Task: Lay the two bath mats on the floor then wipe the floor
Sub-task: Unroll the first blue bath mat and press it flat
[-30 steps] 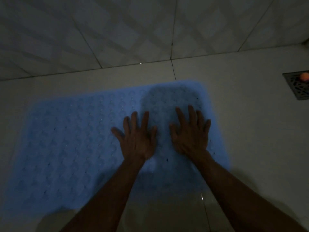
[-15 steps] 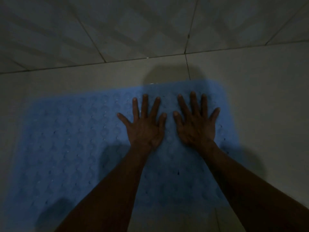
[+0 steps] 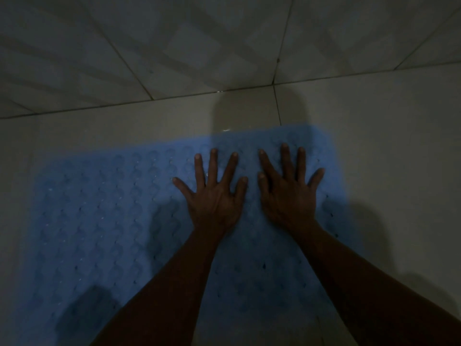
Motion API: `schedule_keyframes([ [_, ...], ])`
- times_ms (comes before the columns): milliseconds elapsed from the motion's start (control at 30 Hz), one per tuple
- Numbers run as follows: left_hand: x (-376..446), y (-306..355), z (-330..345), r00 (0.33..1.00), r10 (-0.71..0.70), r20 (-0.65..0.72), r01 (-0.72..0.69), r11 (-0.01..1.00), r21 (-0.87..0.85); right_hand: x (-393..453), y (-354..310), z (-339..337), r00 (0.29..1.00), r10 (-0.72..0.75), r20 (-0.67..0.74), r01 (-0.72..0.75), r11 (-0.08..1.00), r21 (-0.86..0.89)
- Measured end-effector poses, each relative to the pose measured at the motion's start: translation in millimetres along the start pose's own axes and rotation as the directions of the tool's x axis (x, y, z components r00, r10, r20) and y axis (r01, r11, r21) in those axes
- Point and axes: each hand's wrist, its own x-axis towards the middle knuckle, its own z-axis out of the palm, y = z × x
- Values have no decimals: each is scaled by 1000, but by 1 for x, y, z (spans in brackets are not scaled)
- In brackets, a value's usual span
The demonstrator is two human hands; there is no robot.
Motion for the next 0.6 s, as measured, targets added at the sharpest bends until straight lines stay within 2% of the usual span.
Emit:
schedule_keyframes([
  [233, 2, -1, -3, 998, 0, 63, 1, 1000, -16, 5, -2, 0, 997, 32, 73, -34, 999, 24],
  [367, 6, 0, -7, 987, -8, 163, 10, 1000, -13, 4, -1, -2, 997, 17, 76, -20, 999, 43],
  [533, 9, -12, -31, 939, 59, 339, -26, 995, -101, 9, -6, -28, 959, 28, 284, -53, 995, 82],
  [600, -2, -22, -43, 932, 76, 356, -29, 990, -136, 0, -17, -37, 951, 27, 307, -61, 993, 103],
])
